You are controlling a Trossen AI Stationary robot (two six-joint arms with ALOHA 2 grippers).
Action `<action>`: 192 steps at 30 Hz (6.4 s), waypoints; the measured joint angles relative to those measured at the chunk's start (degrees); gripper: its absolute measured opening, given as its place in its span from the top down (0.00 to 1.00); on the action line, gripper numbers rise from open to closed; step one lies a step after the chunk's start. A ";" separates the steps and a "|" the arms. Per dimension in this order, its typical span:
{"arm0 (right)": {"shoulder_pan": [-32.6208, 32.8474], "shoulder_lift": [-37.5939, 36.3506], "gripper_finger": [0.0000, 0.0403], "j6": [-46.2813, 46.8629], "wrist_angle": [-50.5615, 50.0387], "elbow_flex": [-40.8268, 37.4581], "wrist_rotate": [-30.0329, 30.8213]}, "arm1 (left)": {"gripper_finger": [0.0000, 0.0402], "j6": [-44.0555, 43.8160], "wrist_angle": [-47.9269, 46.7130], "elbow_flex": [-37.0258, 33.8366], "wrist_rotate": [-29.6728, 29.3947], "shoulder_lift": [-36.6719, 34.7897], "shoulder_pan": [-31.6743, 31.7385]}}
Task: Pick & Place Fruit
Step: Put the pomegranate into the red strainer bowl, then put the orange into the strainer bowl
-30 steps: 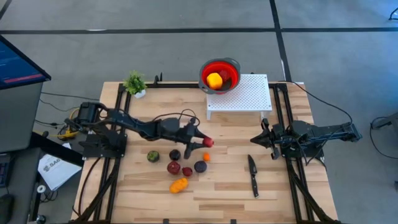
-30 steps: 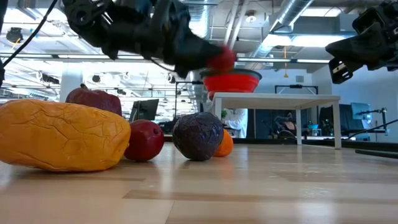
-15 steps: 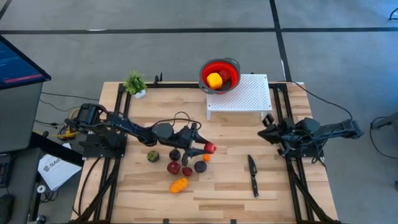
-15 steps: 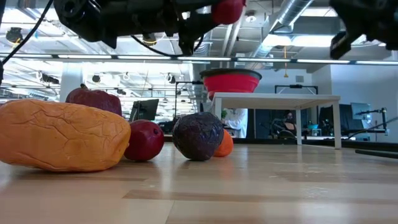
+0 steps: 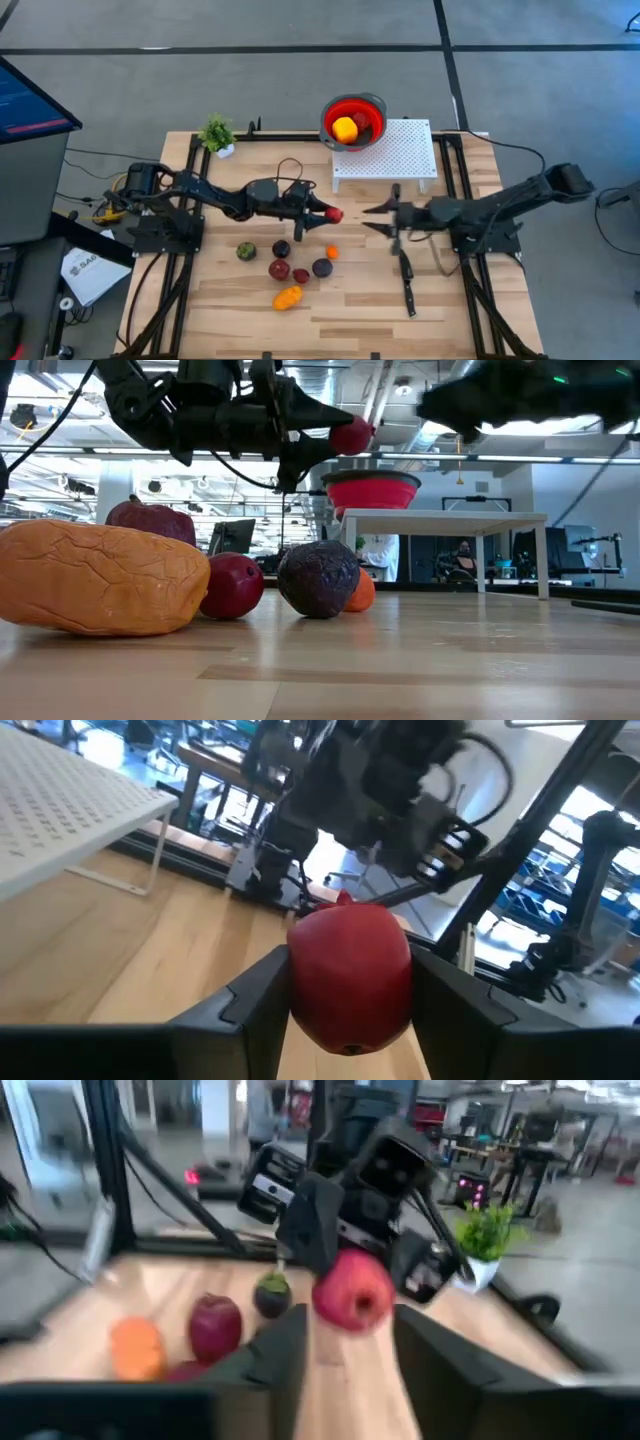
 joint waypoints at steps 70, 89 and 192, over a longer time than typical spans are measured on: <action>-35.10 14.97 0.60 4.61 -76.43 58.05 1.12 | 0.30 12.53 1.02 0.02 -1.87 -0.04 -5.99; -48.08 39.06 0.51 4.31 -94.79 77.00 -11.30 | 0.30 12.34 0.03 0.02 -2.16 0.00 -6.00; -0.05 11.97 0.70 4.70 -45.68 24.02 -3.45 | 0.30 12.28 -6.91 0.04 -7.73 0.00 -7.24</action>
